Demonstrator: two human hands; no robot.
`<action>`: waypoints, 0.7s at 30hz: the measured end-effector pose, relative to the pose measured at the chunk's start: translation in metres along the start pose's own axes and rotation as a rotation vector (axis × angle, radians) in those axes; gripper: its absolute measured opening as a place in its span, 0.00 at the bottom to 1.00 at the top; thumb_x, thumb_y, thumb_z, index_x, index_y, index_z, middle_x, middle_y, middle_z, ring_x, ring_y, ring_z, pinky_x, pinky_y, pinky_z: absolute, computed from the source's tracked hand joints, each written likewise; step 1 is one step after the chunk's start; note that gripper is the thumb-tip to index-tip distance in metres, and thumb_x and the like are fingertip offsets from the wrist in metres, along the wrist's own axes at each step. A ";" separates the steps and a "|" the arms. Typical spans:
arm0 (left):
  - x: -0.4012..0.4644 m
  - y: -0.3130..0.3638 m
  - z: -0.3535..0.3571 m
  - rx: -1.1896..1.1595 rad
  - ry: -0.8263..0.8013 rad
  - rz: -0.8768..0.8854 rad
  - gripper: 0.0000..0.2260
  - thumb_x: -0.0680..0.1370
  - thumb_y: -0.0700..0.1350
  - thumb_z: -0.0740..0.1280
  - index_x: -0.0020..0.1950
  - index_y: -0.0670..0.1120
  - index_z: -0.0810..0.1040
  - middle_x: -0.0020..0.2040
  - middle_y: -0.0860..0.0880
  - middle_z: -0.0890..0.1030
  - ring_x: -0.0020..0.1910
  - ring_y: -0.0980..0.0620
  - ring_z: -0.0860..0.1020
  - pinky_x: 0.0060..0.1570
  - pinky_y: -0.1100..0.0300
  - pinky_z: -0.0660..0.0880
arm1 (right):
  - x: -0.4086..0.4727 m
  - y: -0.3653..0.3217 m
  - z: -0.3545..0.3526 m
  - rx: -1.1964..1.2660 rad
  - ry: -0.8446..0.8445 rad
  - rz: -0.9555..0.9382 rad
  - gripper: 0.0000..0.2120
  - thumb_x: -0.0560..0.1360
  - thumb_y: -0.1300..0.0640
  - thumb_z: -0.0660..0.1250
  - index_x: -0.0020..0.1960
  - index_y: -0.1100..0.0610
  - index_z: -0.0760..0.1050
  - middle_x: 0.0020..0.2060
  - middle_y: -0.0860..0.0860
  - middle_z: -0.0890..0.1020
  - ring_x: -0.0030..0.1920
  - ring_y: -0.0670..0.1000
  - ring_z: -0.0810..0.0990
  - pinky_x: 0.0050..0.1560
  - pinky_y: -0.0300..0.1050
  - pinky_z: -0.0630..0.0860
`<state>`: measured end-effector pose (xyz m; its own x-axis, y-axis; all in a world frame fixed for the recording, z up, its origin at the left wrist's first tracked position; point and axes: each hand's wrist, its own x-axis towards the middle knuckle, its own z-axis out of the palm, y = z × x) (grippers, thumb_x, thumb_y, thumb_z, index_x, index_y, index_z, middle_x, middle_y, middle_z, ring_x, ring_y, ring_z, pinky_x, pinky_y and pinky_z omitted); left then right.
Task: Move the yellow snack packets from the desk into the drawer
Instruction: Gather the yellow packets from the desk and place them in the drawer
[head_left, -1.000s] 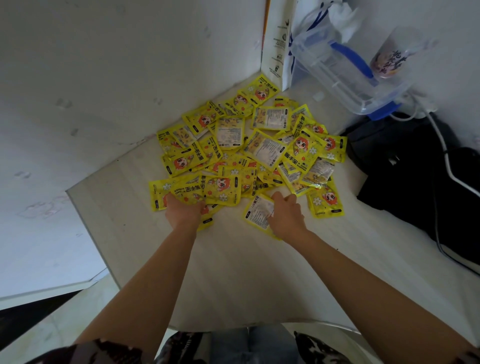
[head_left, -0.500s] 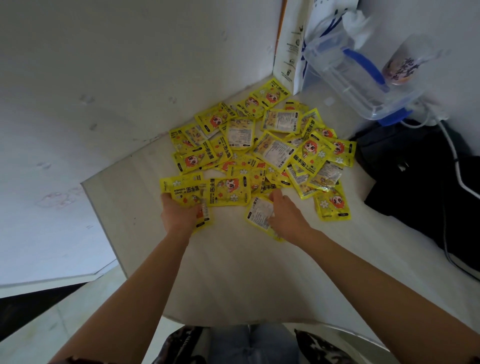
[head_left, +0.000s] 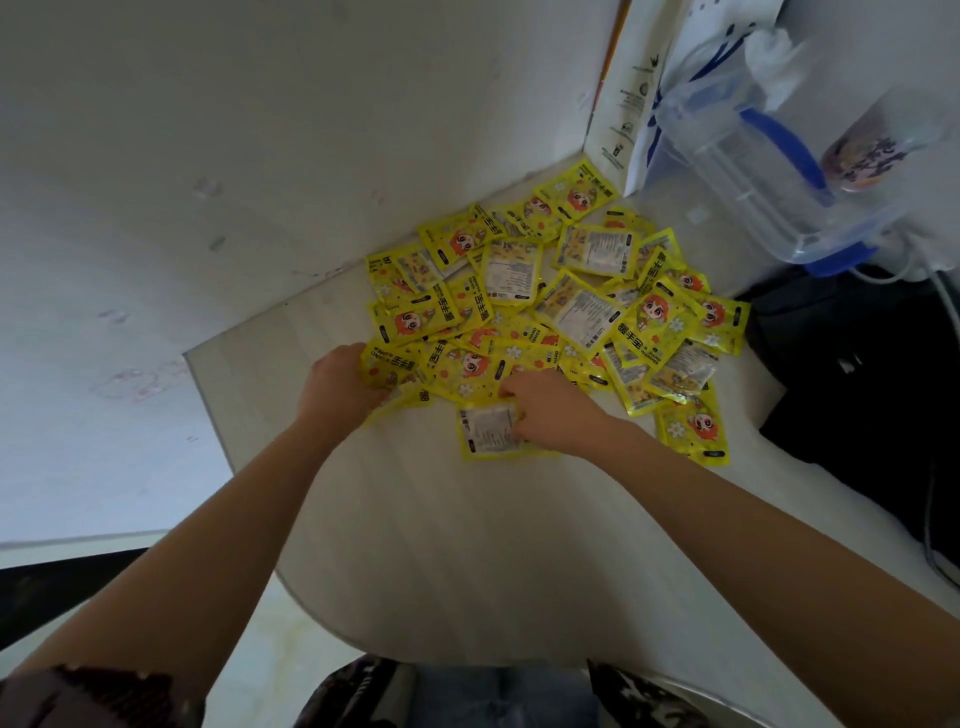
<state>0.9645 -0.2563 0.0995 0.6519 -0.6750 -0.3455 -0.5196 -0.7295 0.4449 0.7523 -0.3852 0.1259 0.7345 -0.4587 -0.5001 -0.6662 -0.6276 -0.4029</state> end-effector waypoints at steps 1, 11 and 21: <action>0.005 -0.001 -0.001 0.027 -0.025 0.015 0.17 0.67 0.45 0.75 0.54 0.45 0.79 0.50 0.44 0.79 0.50 0.41 0.78 0.48 0.51 0.76 | 0.004 -0.004 -0.003 0.028 0.000 -0.001 0.18 0.72 0.62 0.68 0.61 0.59 0.74 0.56 0.56 0.78 0.56 0.57 0.76 0.47 0.48 0.75; 0.032 -0.011 0.009 0.217 -0.112 0.109 0.23 0.65 0.44 0.75 0.59 0.43 0.76 0.60 0.42 0.73 0.60 0.41 0.72 0.55 0.48 0.74 | 0.069 -0.017 0.009 0.180 0.152 0.118 0.17 0.74 0.61 0.68 0.62 0.58 0.72 0.58 0.56 0.77 0.62 0.60 0.70 0.55 0.51 0.72; 0.026 -0.011 0.011 0.199 -0.104 0.094 0.14 0.69 0.43 0.71 0.52 0.44 0.72 0.50 0.42 0.76 0.52 0.40 0.74 0.44 0.50 0.71 | 0.070 -0.027 0.039 -0.147 0.273 0.092 0.24 0.75 0.64 0.65 0.69 0.64 0.63 0.63 0.60 0.73 0.64 0.64 0.68 0.62 0.56 0.68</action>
<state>0.9807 -0.2671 0.0769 0.5406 -0.7414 -0.3976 -0.6805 -0.6632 0.3115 0.8162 -0.3757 0.0718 0.6927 -0.6572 -0.2972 -0.7204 -0.6506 -0.2404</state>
